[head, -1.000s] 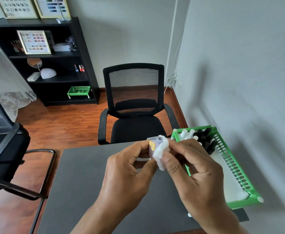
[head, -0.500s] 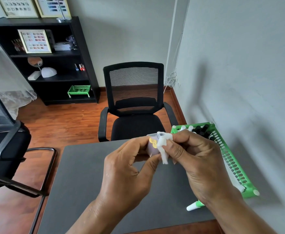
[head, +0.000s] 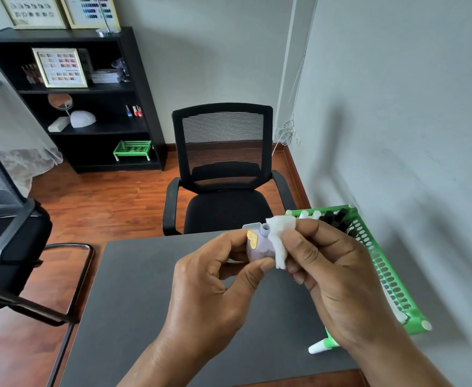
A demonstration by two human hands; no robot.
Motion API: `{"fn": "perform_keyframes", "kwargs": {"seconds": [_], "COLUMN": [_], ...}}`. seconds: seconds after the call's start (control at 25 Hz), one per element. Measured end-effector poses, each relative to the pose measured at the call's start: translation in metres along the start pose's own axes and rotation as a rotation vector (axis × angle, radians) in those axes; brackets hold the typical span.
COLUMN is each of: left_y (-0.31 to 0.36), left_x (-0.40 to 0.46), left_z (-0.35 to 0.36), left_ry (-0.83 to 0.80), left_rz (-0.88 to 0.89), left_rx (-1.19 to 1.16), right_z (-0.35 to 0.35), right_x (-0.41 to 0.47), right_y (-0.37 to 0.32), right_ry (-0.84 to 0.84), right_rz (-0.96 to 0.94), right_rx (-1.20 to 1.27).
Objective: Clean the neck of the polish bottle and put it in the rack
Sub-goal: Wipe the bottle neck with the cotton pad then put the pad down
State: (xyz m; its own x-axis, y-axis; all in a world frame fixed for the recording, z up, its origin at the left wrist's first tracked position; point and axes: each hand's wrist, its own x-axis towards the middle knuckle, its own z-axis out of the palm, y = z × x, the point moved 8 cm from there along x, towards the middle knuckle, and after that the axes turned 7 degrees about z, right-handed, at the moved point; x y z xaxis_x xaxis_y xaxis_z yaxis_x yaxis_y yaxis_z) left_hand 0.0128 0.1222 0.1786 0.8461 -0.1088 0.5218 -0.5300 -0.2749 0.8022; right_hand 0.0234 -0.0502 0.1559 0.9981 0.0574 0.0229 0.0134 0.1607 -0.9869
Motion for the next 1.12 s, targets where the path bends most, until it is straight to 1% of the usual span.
{"fn": "perform_keyframes", "kwargs": {"seconds": [0.08, 0.16, 0.24, 0.32, 0.4, 0.48, 0.52, 0.6, 0.68, 0.72, 0.8, 0.88, 1.0, 1.12], "left_y": [0.001, 0.004, 0.007, 0.008, 0.006, 0.002, -0.002, -0.007, -0.011, -0.012, -0.013, -0.015, -0.017, -0.019], "left_x": [0.0, 0.004, 0.01, 0.015, 0.015, 0.014, 0.014, 0.013, 0.013, 0.012, 0.012, 0.01, 0.009, 0.008], "left_z": [-0.001, 0.001, 0.003, 0.006, 0.01, 0.014, 0.015, 0.016, 0.014, 0.014, 0.013, 0.014, 0.015, 0.013], "left_ry": [-0.005, -0.045, -0.115, -0.2, -0.269, -0.293, -0.295, -0.293, -0.291, -0.289, -0.275, -0.248, -0.212, -0.186], "left_rz": [0.016, 0.057, 0.083, 0.083, 0.051, -0.004, -0.03, -0.064, -0.072, -0.075, -0.096, -0.136, -0.166, -0.177], "left_rx": [0.031, 0.046, 0.037, -0.003, -0.075, -0.176, -0.232, -0.32, -0.348, -0.356, -0.381, -0.434, -0.445, -0.436], "right_z": [0.001, 0.004, 0.005, 0.002, -0.005, -0.008, -0.007, -0.005, -0.003, -0.002, 0.002, 0.005, 0.003, -0.006], "right_x": [-0.004, -0.003, 0.001, 0.008, 0.017, 0.025, 0.027, 0.03, 0.028, 0.025, 0.019, 0.016, 0.013, 0.012], "right_y": [-0.013, -0.027, -0.036, -0.04, -0.038, -0.031, -0.027, -0.01, 0.006, 0.013, 0.016, 0.017, 0.014, 0.004], "right_ry": [0.027, 0.009, -0.067, -0.162, -0.197, -0.237, -0.248, -0.261, -0.27, -0.283, -0.326, -0.345, -0.302, -0.193], "right_rz": [-0.12, -0.219, -0.272, -0.283, -0.259, -0.225, -0.19, -0.024, 0.144, 0.191, 0.243, 0.269, 0.218, 0.066], "right_rx": [-0.199, -0.305, -0.338, -0.323, -0.308, -0.285, -0.22, 0.052, 0.329, 0.421, 0.541, 0.596, 0.529, 0.245]}}
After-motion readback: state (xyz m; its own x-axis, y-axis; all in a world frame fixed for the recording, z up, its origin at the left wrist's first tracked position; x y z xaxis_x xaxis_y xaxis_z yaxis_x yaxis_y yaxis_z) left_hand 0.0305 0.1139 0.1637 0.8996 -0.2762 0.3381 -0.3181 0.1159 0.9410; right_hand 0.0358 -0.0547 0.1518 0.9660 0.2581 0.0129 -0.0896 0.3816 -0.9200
